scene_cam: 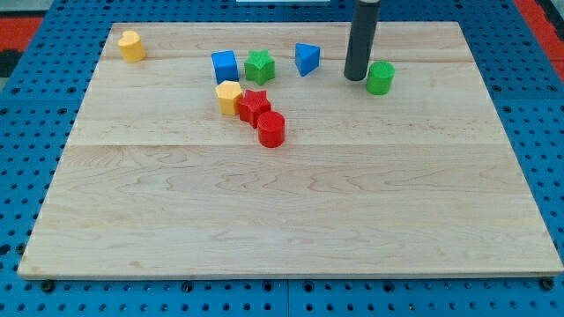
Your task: Move the red circle to the top center
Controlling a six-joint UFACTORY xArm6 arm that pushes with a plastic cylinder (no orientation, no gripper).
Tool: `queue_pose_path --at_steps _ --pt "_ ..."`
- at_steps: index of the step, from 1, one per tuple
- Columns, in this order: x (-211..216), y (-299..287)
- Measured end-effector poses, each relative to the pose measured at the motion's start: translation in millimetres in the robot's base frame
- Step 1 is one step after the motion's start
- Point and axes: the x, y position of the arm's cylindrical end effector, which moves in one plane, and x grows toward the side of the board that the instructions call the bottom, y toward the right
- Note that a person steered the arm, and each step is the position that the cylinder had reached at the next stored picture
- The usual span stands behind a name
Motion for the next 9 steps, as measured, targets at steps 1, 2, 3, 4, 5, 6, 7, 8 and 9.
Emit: queue_pose_path --at_steps 1,2,3,4,5,6,7,8,9 --pt "69.9 13.6" --pt "117.8 -48.9" --pt "121.0 -137.0" --pt "121.0 -191.8" --pt "112.9 -177.2" --pt "97.2 -135.9" --pt "104.2 -107.2" --pt "131.6 -106.4" --pt "104.4 -73.3"
